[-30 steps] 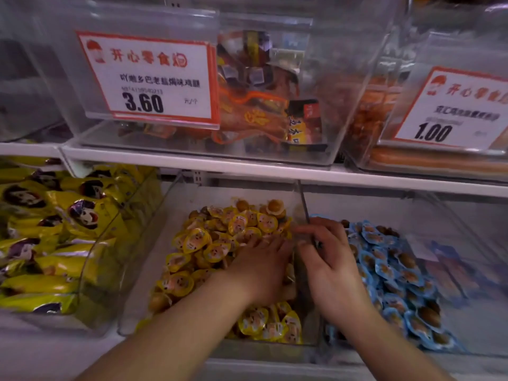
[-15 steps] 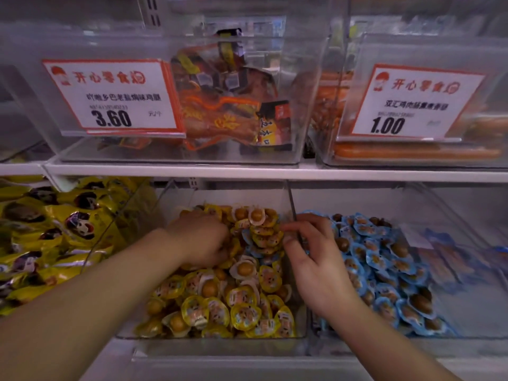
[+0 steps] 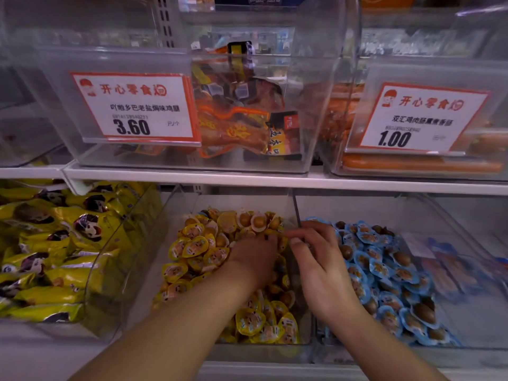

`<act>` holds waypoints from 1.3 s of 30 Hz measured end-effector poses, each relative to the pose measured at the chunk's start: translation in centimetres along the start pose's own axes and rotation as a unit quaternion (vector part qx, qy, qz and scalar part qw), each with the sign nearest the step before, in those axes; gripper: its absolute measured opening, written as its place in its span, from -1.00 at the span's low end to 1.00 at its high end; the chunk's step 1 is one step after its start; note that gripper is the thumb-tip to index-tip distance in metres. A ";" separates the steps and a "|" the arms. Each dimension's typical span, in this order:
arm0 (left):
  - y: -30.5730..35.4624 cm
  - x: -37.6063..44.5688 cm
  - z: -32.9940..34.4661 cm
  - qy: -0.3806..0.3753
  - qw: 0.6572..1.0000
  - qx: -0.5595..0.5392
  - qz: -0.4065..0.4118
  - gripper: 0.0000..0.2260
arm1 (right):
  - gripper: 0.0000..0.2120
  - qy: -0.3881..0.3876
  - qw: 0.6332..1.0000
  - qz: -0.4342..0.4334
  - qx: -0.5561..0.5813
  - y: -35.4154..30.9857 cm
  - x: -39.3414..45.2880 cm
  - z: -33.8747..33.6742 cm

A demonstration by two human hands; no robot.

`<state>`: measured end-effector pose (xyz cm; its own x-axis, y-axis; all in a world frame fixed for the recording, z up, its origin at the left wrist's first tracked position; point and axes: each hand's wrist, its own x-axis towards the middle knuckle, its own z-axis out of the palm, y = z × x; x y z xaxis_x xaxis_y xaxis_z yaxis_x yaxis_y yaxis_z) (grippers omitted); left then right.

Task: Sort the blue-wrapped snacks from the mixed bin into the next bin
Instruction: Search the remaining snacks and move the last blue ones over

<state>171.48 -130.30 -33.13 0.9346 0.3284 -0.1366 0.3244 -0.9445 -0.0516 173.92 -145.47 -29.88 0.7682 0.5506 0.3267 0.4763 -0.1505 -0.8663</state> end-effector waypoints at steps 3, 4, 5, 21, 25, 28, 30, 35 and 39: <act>-0.7 0.5 -0.2 0.014 0.998 -0.034 0.041 -0.41 | -0.81 -0.005 1.000 0.000 -0.004 -0.2 -0.1 -0.1; -1.2 0.6 -0.2 0.009 0.996 -0.072 0.043 -0.45 | -0.80 -0.006 1.000 0.002 -0.006 -0.2 -0.1 -0.1; -1.5 0.7 -0.4 -0.004 0.993 -0.107 0.042 -0.49 | -0.80 -0.007 1.000 0.003 -0.007 -0.2 -0.1 -0.2; -7.1 -10.4 -4.6 0.109 0.479 -0.862 -0.128 -0.69 | -0.69 0.036 0.967 -0.172 -0.184 -3.4 -0.4 0.3; -6.3 -11.3 -2.9 0.168 0.454 -0.861 -0.160 -0.73 | -0.73 -0.042 0.991 -0.099 -0.078 -5.3 -1.1 3.3; -5.8 -11.3 -2.5 0.200 0.495 -0.834 -0.142 -0.74 | -0.78 -0.110 0.971 0.148 0.151 -6.4 -1.4 5.9; -5.5 -11.5 -2.5 0.229 0.550 -0.795 -0.114 -0.72 | -0.75 -0.155 0.868 0.308 0.358 -6.9 -1.4 7.1; -5.6 -12.2 -2.4 0.274 0.787 -0.553 0.023 -0.51 | -0.66 -0.154 0.743 0.371 0.536 -6.4 -0.8 8.5; -6.7 -12.3 -2.2 0.268 0.765 -0.586 0.023 -0.50 | -0.76 -0.149 0.760 0.396 0.494 -5.8 -0.2 9.4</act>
<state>158.14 -128.04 -28.98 0.7733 0.5421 0.3289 -0.0950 -0.4137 0.9054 167.03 -136.99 -28.49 0.4460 0.7922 -0.4165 -0.7507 0.0778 -0.6561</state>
